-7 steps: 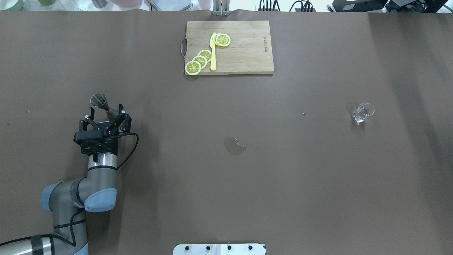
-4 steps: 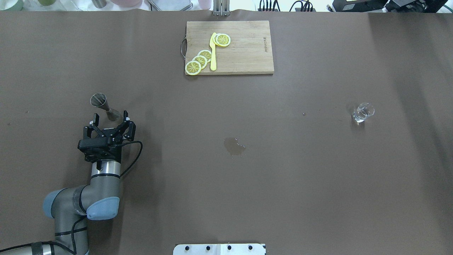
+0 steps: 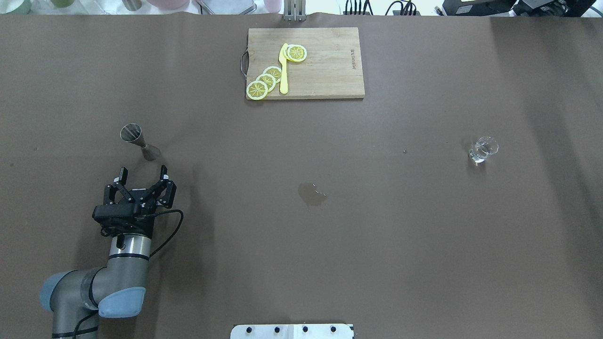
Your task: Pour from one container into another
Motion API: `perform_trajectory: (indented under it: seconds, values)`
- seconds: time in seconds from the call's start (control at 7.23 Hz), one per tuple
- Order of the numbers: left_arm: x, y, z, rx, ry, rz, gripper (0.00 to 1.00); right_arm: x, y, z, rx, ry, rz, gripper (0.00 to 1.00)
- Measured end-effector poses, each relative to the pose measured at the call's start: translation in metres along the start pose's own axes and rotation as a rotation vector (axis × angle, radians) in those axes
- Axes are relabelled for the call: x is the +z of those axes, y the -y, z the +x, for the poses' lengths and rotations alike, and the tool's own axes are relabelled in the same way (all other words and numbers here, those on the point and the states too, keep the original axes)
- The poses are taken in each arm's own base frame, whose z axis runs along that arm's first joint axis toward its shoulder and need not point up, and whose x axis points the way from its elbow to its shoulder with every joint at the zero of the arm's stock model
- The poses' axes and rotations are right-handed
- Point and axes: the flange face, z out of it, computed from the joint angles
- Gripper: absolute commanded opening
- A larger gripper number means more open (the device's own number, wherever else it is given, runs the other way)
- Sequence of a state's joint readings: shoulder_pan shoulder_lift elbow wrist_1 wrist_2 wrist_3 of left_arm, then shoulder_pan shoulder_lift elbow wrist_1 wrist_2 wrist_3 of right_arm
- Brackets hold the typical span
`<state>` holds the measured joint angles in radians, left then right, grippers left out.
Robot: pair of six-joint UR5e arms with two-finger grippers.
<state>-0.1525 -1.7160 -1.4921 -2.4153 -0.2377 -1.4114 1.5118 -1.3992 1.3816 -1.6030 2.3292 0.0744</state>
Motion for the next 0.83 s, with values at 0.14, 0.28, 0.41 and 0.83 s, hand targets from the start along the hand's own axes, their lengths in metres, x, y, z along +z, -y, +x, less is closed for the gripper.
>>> perform_trajectory:
  seconds: [0.14,0.28,0.41,0.83]
  values:
    - [-0.01,0.006,-0.007,-0.002,-0.012,-0.005,0.99,-0.001,-0.003,0.0,-0.002,-0.001,0.003,1.0]
    - [-0.022,0.014,-0.013,-0.006,-0.025,-0.007,0.99,-0.001,-0.005,0.001,-0.002,-0.001,0.004,1.0]
    - [-0.033,0.023,-0.021,-0.009,-0.037,-0.003,0.99,-0.001,-0.006,0.001,-0.001,-0.002,0.004,1.0]
    - [-0.067,0.074,-0.048,0.019,-0.078,-0.016,0.99,-0.002,-0.006,0.002,-0.002,-0.001,0.007,1.0]
